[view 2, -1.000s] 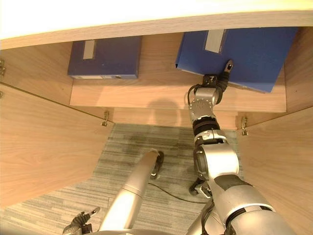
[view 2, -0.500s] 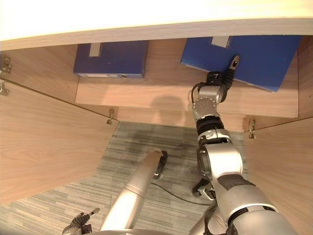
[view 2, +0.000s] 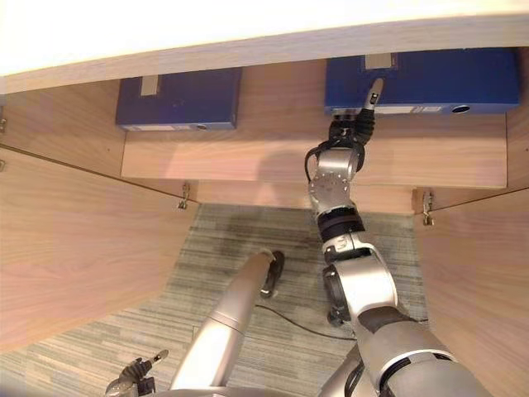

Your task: Put the empty folder in the office cabinet

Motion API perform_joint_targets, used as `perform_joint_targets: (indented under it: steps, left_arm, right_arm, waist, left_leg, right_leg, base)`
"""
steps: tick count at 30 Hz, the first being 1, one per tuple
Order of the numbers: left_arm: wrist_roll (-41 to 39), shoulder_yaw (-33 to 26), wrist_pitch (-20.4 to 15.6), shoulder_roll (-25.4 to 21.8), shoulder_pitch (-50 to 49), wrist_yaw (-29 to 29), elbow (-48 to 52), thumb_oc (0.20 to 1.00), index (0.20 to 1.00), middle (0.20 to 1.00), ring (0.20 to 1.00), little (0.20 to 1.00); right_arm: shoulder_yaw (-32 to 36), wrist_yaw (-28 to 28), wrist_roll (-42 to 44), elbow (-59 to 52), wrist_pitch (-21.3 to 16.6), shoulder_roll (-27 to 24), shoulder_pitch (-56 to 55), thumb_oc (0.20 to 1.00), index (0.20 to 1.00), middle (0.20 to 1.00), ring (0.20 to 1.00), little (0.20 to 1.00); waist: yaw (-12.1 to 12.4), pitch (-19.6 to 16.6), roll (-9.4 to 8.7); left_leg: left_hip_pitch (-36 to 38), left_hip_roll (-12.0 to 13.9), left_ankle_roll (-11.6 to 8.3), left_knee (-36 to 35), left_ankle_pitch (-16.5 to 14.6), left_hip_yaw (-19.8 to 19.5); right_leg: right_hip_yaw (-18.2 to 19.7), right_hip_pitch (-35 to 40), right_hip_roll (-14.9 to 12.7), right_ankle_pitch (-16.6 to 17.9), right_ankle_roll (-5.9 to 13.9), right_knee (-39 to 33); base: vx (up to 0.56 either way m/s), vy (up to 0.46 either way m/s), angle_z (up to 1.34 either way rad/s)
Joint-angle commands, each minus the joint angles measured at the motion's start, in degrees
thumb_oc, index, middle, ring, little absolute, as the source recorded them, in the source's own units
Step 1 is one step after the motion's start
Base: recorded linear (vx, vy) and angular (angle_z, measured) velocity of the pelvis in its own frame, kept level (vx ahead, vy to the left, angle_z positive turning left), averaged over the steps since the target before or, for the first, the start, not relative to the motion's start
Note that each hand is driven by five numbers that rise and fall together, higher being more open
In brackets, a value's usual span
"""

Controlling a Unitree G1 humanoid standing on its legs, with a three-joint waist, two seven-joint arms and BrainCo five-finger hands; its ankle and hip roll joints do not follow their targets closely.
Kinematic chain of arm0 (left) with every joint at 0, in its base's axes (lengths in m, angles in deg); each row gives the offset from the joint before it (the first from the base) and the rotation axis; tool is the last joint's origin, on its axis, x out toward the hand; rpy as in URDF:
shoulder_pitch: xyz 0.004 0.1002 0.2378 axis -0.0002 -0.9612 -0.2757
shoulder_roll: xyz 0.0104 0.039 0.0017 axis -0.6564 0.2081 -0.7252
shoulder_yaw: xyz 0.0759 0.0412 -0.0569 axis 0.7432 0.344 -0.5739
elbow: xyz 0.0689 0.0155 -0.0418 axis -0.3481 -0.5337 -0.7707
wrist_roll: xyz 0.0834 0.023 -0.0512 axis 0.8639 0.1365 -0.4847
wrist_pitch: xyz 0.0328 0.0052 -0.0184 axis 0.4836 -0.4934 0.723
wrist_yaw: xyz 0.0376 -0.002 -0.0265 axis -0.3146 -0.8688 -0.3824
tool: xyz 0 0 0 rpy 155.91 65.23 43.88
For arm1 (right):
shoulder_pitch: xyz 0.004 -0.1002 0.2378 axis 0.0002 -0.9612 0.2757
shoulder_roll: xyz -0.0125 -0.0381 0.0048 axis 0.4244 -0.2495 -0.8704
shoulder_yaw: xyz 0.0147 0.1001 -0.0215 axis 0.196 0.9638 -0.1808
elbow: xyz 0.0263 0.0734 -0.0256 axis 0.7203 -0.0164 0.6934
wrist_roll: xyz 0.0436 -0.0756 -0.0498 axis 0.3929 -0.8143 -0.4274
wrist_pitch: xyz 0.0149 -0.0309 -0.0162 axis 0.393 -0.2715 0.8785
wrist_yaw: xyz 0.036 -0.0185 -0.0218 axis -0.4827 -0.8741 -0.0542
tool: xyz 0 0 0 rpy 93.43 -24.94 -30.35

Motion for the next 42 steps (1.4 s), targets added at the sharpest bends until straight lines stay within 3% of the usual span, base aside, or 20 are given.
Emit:
perform_joint_targets:
  steps: [1,5,10,12,13,15,17,18,21,24,28,36,38,42]
  left_arm:
    - [1.7,-0.1,0.4,-4.8,-0.2,0.8,-1.3,1.000,1.000,1.000,1.000,1.000]
    - [1.7,0.4,0.4,-5.0,-0.7,0.3,-0.3,1.000,1.000,1.000,1.000,1.000]
    - [2.2,-0.7,0.3,-5.7,-1.3,-2.2,-0.6,1.000,1.000,1.000,1.000,1.000]
    - [2.8,-1.5,-0.3,-6.4,-1.6,-3.6,-1.1,1.000,1.000,1.000,1.000,1.000]
    - [3.5,-2.0,-0.4,-6.7,-1.7,-5.0,-1.4,1.000,1.000,1.000,1.000,1.000]
    - [4.6,-2.2,-0.9,-7.2,-2.1,-6.8,-1.4,1.000,1.000,1.000,1.000,1.000]
    - [5.0,-2.3,-0.9,-7.4,-2.1,-7.3,-1.4,1.000,1.000,1.000,1.000,1.000]
    - [5.4,-1.8,-1.2,-7.8,-1.7,-8.6,-1.2,1.000,1.000,1.000,1.000,1.000]
    - [6.7,-1.3,-1.1,-8.2,-1.7,-9.7,-0.3,1.000,1.000,1.000,1.000,1.000]
    - [8.4,-0.8,-1.0,-7.5,-0.6,-11.2,-1.3,1.000,1.000,1.000,1.000,1.000]
    - [10.8,-0.3,-0.9,-6.0,1.0,-11.6,-3.1,1.000,1.000,1.000,1.000,1.000]
    - [15.3,-1.6,0.4,-3.6,2.3,-11.7,-7.3,1.000,1.000,1.000,1.000,1.000]
    - [16.6,-2.9,0.8,-2.7,1.6,-11.7,-8.7,1.000,1.000,1.000,1.000,1.000]
    - [15.7,-2.7,0.9,-1.7,2.2,-11.7,-8.5,1.000,1.000,1.000,1.000,1.000]
  right_arm:
    - [-2.9,3.6,-0.4,-5.1,1.0,0.8,2.3,1.000,1.000,1.000,1.000,1.000]
    - [-4.9,4.3,-1.9,-5.2,2.8,0.6,0.7,1.000,1.000,1.000,1.000,1.000]
    - [-10.1,7.7,-7.2,-3.3,9.9,-5.4,-0.7,1.000,1.000,1.000,1.000,1.000]
    - [-15.3,8.5,-14.9,-2.9,14.7,-11.2,-0.6,1.000,1.000,1.000,1.000,1.000]
    - [-19.8,9.9,-22.4,-3.4,18.7,-15.7,-0.3,1.000,1.000,1.000,1.000,1.000]
    - [-26.0,12.2,-34.2,-2.0,23.4,-21.5,1.6,1.000,1.000,1.000,1.000,1.000]
    - [-28.1,13.0,-37.8,-0.4,24.8,-22.3,2.5,1.000,1.000,1.000,1.000,1.000]
    - [-33.2,15.5,-45.9,2.2,27.6,-22.9,4.0,1.000,1.000,1.000,1.000,1.000]
    - [-36.8,18.5,-51.1,2.5,29.2,-21.6,2.8,1.000,1.000,1.000,1.000,1.000]
    - [-41.7,23.6,-60.1,7.4,30.8,-16.3,-3.0,1.000,1.000,1.000,1.000,1.000]
    - [-42.2,24.9,-68.1,15.5,31.6,-9.8,-7.9,1.000,1.000,1.000,1.000,1.000]
    - [-39.8,24.8,-70.7,23.9,31.8,-0.9,-17.1,1.000,1.000,1.000,1.000,1.000]
    - [-40.1,25.3,-71.2,24.5,31.8,0.2,-20.4,1.000,1.000,1.000,1.000,1.000]
    - [-40.2,25.4,-73.3,27.3,31.9,0.4,-22.6,1.000,1.000,1.000,1.000,1.000]
  waist:
    - [0.8,2.5,-0.66]
    - [0.4,2.7,-0.40]
    - [-0.4,2.0,-0.10]
    - [-1.1,1.7,-0.61]
    - [-1.7,1.5,-0.99]
    - [-2.6,1.4,-1.45]
    - [-2.9,1.3,-1.53]
    - [-3.6,1.1,-1.99]
    - [-3.9,1.0,-2.12]
    - [-4.3,1.1,-2.88]
    - [-4.3,0.4,-3.52]
    - [-4.3,-2.7,-4.79]
    - [-4.4,-5.7,-6.35]
    - [-4.0,-7.5,-7.47]
  left_leg:
    - [2.0,1.6,-1.42,-7.3,2.7,2.4]
    - [4.5,2.1,-1.27,-12.0,4.6,2.3]
    - [7.6,2.4,-0.82,-16.1,6.3,2.0]
    - [8.8,2.9,-0.79,-17.5,6.8,2.2]
    - [10.0,3.5,-0.61,-19.1,7.4,2.4]
    - [11.9,4.1,-0.62,-21.4,8.2,2.4]
    - [12.9,4.5,-0.67,-22.7,8.6,2.5]
    - [16.2,5.5,-1.17,-25.9,10.0,3.0]
    - [21.8,6.1,-1.56,-31.1,11.5,3.2]
    - [33.8,6.4,-2.70,-40.5,14.2,3.2]
    - [43.1,7.2,-3.67,-47.5,15.7,3.2]
    - [57.0,10.4,-5.29,-56.4,17.6,3.6]
    - [61.8,12.1,-5.82,-61.7,21.2,4.6]
    - [63.1,13.4,-6.89,-62.7,24.6,3.9]
  right_leg:
    - [2.3,6.1,1.0,1.9,3.19,-7.2]
    - [1.2,8.2,1.7,4.1,3.78,-11.8]
    - [0.9,10.1,2.4,6.8,4.60,-15.8]
    - [1.0,10.8,2.8,7.9,4.90,-17.5]
    - [0.9,11.6,3.3,9.3,5.29,-19.1]
    - [0.5,12.8,3.8,11.0,5.72,-21.7]
    - [0.3,13.6,4.2,11.6,5.95,-22.9]
    - [-0.2,16.7,5.9,13.7,6.43,-27.1]
    - [-1.1,22.3,8.1,15.7,6.46,-33.4]
    - [-2.6,34.9,11.8,19.4,6.77,-45.7]
    - [-3.6,44.2,14.4,21.2,6.91,-53.6]
    - [-4.5,57.6,19.1,22.1,6.52,-64.1]
    - [-4.6,61.9,22.6,23.6,5.61,-70.4]
    - [-4.5,64.6,25.3,24.6,5.28,-75.4]
  base:
    - [-0.06,0.004,-0.07]
    - [-0.05,0.008,-0.10]
    - [-0.03,0.023,-0.06]
    - [-0.03,0.012,-0.08]
    - [-0.03,0.005,-0.16]
    - [-0.04,0.006,-0.16]
    - [-0.04,-0.001,-0.30]
    - [-0.06,-0.021,-0.29]
    - [-0.02,-0.048,-0.46]
    - [0.05,-0.118,-0.29]
    - [0.05,-0.139,-0.23]
    - [0.06,-0.168,-0.11]
    - [0.03,-0.251,-0.14]
    - [-0.02,-0.175,-0.23]
